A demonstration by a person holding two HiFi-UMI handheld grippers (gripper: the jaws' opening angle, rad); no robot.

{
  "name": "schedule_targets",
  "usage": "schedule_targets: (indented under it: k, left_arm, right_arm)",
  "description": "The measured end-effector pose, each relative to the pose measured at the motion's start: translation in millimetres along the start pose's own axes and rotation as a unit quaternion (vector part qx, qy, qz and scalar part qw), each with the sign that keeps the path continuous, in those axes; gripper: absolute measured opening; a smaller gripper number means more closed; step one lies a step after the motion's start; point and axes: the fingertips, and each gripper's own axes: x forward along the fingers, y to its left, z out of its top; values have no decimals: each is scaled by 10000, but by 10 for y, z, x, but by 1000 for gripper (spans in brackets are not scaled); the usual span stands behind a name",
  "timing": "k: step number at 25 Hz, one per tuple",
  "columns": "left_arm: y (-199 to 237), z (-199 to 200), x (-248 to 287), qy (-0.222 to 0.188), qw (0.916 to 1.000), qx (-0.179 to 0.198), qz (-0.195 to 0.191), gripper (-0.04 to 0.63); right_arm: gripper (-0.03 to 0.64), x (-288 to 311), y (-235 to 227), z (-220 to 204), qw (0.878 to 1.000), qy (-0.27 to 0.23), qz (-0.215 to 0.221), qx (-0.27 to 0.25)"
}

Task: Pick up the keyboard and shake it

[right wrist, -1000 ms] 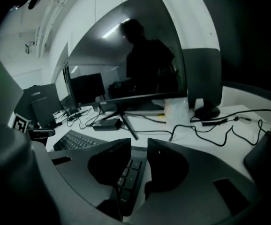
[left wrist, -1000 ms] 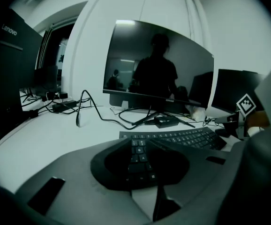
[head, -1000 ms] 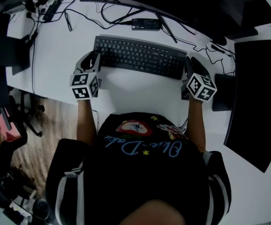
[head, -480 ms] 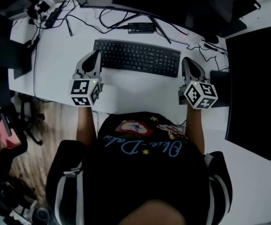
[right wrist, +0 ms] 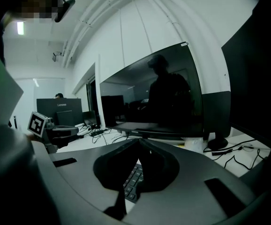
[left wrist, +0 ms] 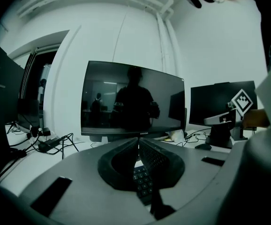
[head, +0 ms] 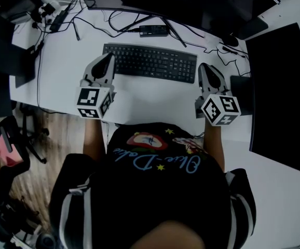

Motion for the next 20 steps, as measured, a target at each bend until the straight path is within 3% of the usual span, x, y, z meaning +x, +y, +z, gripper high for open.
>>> schedule_targets:
  k: [4,9,15,20]
  left_arm:
    - [-9,-37,-8,152,9998,136,90,8]
    - [37,-35,-28,167,9997,-4,179,8]
    - [-97,36,-10,92,9982,598,-46,8]
    - [-143,53,-32,51,9985,545,-74,8]
  right_arm:
    - [0,-7,51,37,9999,-38,86,52]
    - [0,-15,108,94,9996,-104,259,61]
    - [0,-27,157,146,9994,-147,316,53]
    - [0,-67,175,177,9993,-177,337,19]
